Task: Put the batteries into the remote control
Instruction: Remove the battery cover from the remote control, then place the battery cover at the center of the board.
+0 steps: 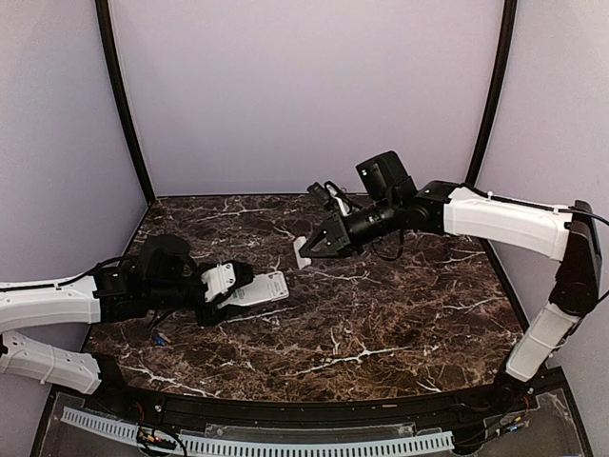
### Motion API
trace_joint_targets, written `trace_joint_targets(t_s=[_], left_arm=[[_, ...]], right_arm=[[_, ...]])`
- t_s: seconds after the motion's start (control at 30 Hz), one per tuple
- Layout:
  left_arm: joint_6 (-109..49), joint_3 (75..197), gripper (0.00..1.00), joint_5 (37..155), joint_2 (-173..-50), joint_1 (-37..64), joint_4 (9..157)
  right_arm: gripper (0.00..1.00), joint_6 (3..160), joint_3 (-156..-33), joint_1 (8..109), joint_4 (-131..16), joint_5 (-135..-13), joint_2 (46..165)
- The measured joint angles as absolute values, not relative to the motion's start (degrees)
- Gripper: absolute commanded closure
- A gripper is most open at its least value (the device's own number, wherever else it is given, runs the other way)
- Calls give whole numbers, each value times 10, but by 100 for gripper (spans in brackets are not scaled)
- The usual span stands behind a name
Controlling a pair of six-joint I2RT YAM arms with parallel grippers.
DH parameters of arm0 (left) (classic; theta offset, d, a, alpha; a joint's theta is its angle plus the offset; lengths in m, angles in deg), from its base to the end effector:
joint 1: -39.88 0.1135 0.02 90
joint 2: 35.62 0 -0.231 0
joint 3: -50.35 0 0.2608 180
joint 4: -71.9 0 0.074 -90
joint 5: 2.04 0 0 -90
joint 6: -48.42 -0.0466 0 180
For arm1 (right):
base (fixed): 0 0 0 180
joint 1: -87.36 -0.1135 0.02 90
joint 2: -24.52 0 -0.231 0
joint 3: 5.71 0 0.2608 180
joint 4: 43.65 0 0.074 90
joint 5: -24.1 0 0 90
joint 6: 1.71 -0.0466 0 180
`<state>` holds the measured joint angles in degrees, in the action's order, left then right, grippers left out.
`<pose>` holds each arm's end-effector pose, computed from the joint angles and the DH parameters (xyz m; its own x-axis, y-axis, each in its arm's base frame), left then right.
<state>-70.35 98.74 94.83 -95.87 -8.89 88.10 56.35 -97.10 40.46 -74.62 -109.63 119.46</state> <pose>0.1716 -0.2043 0.2039 0.1211 0.5868 -0.8006 0.8647 0.3337 0.3754 0.2422 0.3060 0.2665 -0.8136 -0.3099 -0.4919 -0.5731 0.2850 0.7683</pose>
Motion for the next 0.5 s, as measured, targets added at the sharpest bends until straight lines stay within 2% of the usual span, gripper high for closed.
trace_joint_targets(t_s=[0.17, 0.3, 0.5], left_arm=[[-704, 987, 100, 940, -960, -89, 887], [-704, 987, 100, 939, -960, -89, 887], [-704, 987, 100, 939, -960, -89, 887]], right_arm=[[100, 627, -1017, 425, -915, -858, 1189], [100, 655, -1012, 432, -1031, -693, 1230], [100, 673, -979, 432, -1108, -585, 1325]])
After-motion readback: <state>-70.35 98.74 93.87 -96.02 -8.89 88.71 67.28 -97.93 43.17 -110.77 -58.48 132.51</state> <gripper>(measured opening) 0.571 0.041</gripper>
